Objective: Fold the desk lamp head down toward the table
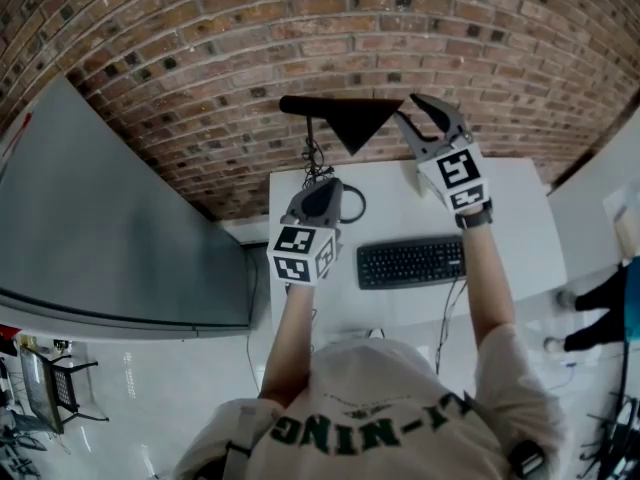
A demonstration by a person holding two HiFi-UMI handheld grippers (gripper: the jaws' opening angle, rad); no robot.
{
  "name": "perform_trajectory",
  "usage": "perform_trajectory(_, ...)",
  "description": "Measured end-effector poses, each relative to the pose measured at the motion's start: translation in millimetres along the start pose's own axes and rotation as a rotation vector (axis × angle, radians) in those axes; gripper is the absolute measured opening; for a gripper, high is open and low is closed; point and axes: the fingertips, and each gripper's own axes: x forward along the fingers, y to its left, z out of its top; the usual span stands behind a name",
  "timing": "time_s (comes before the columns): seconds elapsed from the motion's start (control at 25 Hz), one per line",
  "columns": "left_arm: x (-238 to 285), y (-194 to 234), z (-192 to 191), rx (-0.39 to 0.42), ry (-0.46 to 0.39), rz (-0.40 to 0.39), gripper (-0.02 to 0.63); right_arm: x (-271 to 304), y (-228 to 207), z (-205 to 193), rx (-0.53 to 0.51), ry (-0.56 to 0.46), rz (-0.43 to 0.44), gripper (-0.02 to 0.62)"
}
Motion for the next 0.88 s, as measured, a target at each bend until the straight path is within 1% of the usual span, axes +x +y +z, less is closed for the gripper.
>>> perform_trajectory(0.08,1.4,-0.8,1.1,0.0,-0.001,-0.002,0.0,4.9,-1.3,1.1,-0.003,-0.01,0.004,0.124)
perform_trajectory(0.2,2.5,-1.8,2.1,0.001,-0.003,-0.003,0.0,7.5,0.1,-0.2,-0.021,0.015,0.025,0.123)
perform_trajectory(0.32,1.6,-0.7,1.8,0.005,-0.003,-0.002,0.0,8.2,-0.6,-0.2,-0.015,0.006,0.01,0.069)
perform_trajectory(0.56,-0.7,2.7,-1.2,0.002,0.0,0.004,0.0,8.7,-1.1,-0.1,-0.026,0.006,-0.002,0.06)
perform_trajectory(0.68,-1.2,2.1,-2.8,-0.001,0.002,0.002,0.0,8.2,-1.6,-0.9,-0.019,0.006,-0.006,0.06)
perform_trajectory(0.84,-3.4,3.2,-5.3,-0.005,0.005,0.002,0.0,9.4,-2.8,-1.2,0.001,-0.024,-0.029,0.06)
perform_trajectory(0.88,-4.0,3.6,-5.9,-0.006,0.006,0.002,0.0,8.7,-1.8,-2.1,-0.001,-0.015,-0.027,0.06)
